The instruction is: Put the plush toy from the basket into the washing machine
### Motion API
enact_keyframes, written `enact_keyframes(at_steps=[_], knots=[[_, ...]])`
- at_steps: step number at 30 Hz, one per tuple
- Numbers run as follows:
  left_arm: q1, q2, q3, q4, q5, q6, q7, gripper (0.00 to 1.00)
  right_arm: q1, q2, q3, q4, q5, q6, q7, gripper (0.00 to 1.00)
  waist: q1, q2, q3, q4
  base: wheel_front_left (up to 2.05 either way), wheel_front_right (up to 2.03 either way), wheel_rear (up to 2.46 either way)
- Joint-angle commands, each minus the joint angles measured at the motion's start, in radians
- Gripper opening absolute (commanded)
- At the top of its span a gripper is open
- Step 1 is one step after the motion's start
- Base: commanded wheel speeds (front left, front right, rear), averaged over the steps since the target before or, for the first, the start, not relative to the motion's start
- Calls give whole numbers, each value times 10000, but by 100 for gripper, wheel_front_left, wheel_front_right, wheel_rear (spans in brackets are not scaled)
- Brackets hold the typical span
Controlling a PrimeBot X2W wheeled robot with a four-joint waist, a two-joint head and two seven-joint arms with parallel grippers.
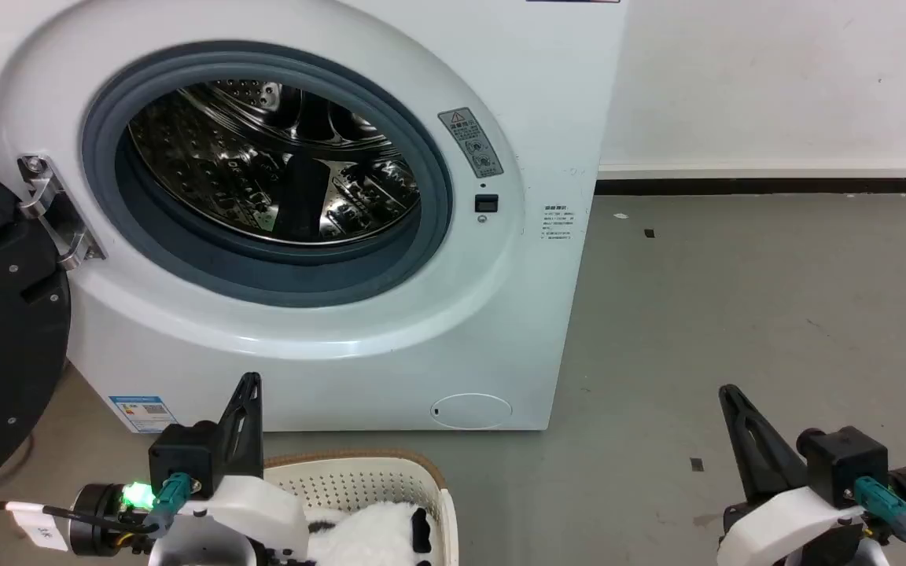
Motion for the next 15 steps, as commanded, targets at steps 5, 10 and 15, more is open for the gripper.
enact_keyframes(at_steps=[5, 10, 15], knots=[[143, 3, 5, -43, 18, -41, 5, 0, -139, -4, -3, 26, -78, 6, 14, 0, 0, 0, 0, 0, 0, 0, 0], [143, 3, 5, -43, 18, -41, 5, 0, -139, -4, -3, 26, -78, 6, 14, 0, 0, 0, 0, 0, 0, 0, 0], [143, 3, 5, -43, 18, -41, 5, 0, -139, -4, -3, 26, -78, 6, 14, 0, 0, 0, 0, 0, 0, 0, 0]])
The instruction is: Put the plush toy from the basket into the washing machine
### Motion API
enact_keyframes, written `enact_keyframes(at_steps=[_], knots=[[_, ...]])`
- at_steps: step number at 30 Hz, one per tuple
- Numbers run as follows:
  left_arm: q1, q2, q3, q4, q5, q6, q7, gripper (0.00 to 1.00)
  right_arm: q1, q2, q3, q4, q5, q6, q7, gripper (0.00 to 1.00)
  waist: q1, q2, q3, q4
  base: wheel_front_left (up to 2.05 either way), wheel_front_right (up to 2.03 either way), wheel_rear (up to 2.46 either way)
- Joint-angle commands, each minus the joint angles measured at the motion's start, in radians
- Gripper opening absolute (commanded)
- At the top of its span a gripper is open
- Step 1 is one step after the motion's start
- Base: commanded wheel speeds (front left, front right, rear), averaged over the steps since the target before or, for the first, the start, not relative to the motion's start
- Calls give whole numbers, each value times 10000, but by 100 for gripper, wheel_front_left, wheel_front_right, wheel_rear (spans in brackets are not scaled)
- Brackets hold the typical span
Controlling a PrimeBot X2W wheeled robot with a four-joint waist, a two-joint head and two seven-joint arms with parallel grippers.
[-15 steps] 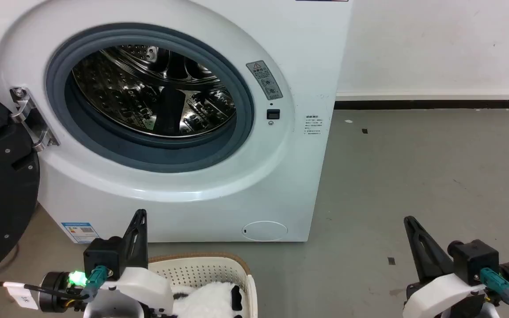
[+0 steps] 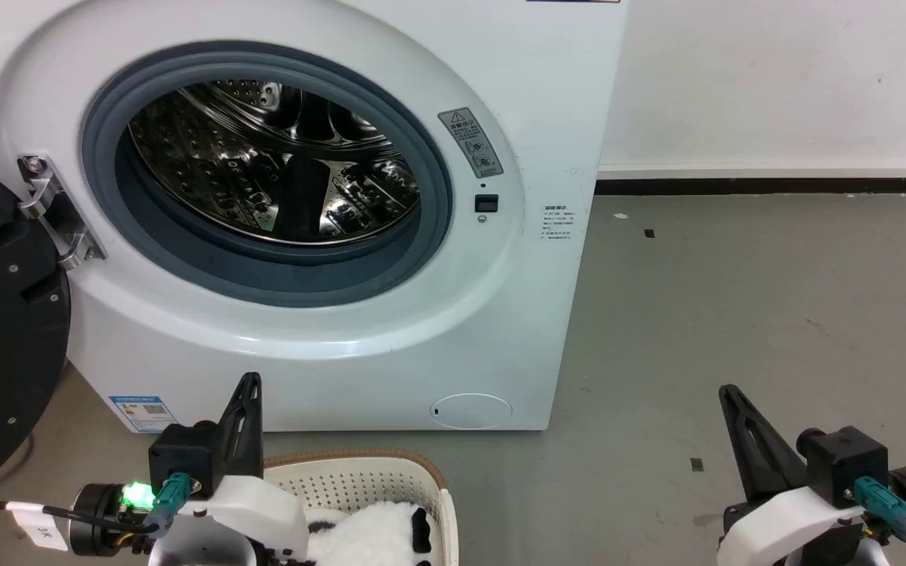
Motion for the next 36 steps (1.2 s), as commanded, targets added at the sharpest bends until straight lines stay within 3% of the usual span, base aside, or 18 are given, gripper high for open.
enact_keyframes(at_steps=[1, 4, 5, 19, 36], knots=[[143, 3, 7, -43, 18, -41, 3, 0, -139, -4, 1, 26, -78, 6, 14, 0, 0, 0, 0, 0, 0, 0, 0], [143, 3, 7, -43, 18, -41, 3, 0, -139, -4, 1, 26, -78, 6, 14, 0, 0, 0, 0, 0, 0, 0, 0], [0, 0, 2, 0, 0, 2, -1, 100, 0, 0, 1, 0, 1, 0, -1, 100, 0, 0, 0, 0, 0, 0, 0], [-152, 0, -113, 306, -227, 67, -241, 100, -29, 0, -116, -126, 359, 1, -238, 100, 0, 0, 157, -4, 0, 0, 0], [-1456, 84, -271, 2610, -661, -235, -551, 100, -468, -1, -304, -414, 814, 1, -591, 100, 0, 0, 1269, -133, 0, 0, 0]])
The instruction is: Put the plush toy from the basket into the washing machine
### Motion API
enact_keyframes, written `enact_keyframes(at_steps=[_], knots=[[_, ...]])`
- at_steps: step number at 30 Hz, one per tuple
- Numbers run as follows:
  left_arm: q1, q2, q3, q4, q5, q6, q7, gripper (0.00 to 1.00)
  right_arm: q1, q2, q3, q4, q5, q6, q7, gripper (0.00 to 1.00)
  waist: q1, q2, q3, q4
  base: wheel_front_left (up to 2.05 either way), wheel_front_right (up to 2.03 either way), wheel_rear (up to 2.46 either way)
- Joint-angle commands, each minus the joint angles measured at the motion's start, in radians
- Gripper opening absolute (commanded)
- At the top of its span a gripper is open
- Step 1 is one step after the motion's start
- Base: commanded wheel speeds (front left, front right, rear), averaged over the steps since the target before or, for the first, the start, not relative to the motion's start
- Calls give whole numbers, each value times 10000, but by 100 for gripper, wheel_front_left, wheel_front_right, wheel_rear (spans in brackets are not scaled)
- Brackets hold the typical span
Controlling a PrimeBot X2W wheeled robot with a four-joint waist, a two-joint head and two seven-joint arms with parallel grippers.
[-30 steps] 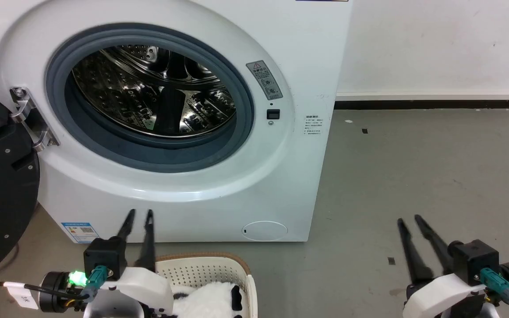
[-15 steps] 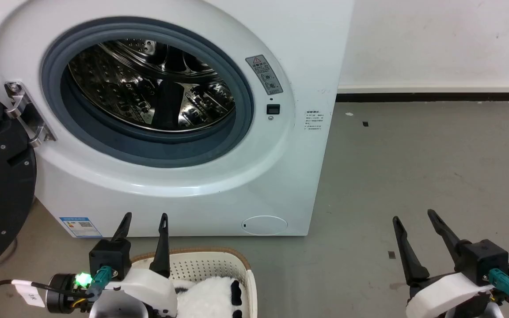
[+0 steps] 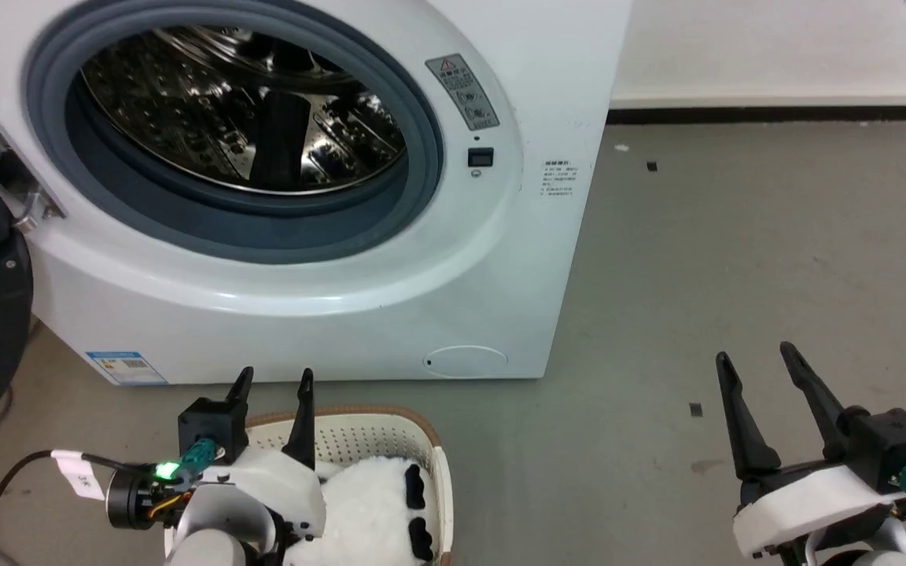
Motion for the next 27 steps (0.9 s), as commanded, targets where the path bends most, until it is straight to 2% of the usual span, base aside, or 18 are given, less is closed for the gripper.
enact_keyframes(at_steps=[1, 16, 27], knots=[[-330, 69, -48, 373, -117, -69, -105, 100, -217, -1, -37, -101, 102, 1, -118, 100, 0, 0, 263, -39, 0, 0, 0], [-1813, 358, -291, 2148, -430, -98, -115, 100, -827, -2, -279, -617, 358, 2, -429, 100, 0, 0, 2102, -134, 0, 0, 0], [-2881, 453, -602, 3314, -618, -149, 256, 100, -1145, -2, -492, -1028, 439, 3, -659, 100, 0, 0, 3470, -20, 0, 0, 0]])
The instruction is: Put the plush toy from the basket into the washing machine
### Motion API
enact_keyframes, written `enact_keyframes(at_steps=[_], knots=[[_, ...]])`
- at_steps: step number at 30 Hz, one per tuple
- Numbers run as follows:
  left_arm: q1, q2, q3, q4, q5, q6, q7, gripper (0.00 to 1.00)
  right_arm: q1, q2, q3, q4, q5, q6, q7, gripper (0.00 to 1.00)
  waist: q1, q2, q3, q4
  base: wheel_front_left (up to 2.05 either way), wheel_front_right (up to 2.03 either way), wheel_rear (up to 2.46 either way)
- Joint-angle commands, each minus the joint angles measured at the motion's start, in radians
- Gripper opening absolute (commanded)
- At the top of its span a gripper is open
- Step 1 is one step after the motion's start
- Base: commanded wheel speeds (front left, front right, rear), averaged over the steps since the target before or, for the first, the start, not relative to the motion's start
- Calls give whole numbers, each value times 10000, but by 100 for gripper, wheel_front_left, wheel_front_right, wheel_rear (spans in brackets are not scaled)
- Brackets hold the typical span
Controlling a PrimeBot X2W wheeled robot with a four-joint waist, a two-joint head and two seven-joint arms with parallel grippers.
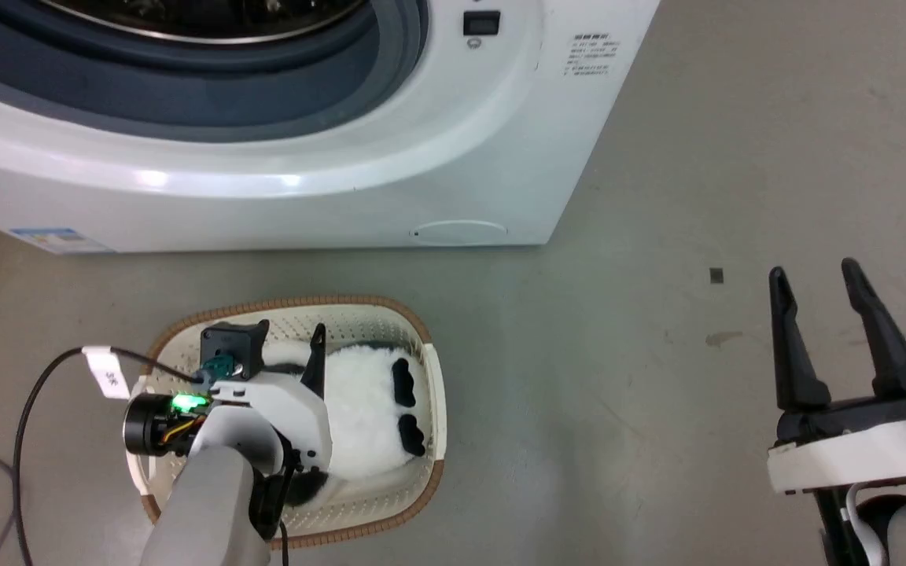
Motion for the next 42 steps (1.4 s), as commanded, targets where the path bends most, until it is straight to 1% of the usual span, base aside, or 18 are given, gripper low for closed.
enact_keyframes(at_steps=[1, 8, 20, 30, 42], knots=[[-441, 84, -84, 354, -87, -75, 104, 100, -281, -2, -88, -170, 138, 3, -109, 100, -1, 0, 433, 61, 0, 0, 0], [-1129, 109, -338, 1075, -275, -316, 769, 100, -512, -2, -195, -424, 210, 3, -254, 100, -1, 0, 1194, 124, 0, 0, 0], [-2297, 229, -855, 2310, -502, -506, 1423, 100, -895, -3, -447, -890, 377, 4, -504, 100, -1, 0, 2478, 176, 0, 0, 0], [-3085, 310, -1167, 3236, -726, -580, 1691, 100, -1151, -3, -557, -1229, 504, 4, -691, 100, -1, 0, 3367, 231, 0, 0, 0], [-4032, 276, -1558, 4467, -1124, -713, 1918, 100, -1475, -3, -756, -1588, 689, 5, -940, 100, -1, 0, 4430, 289, 0, 0, 0]])
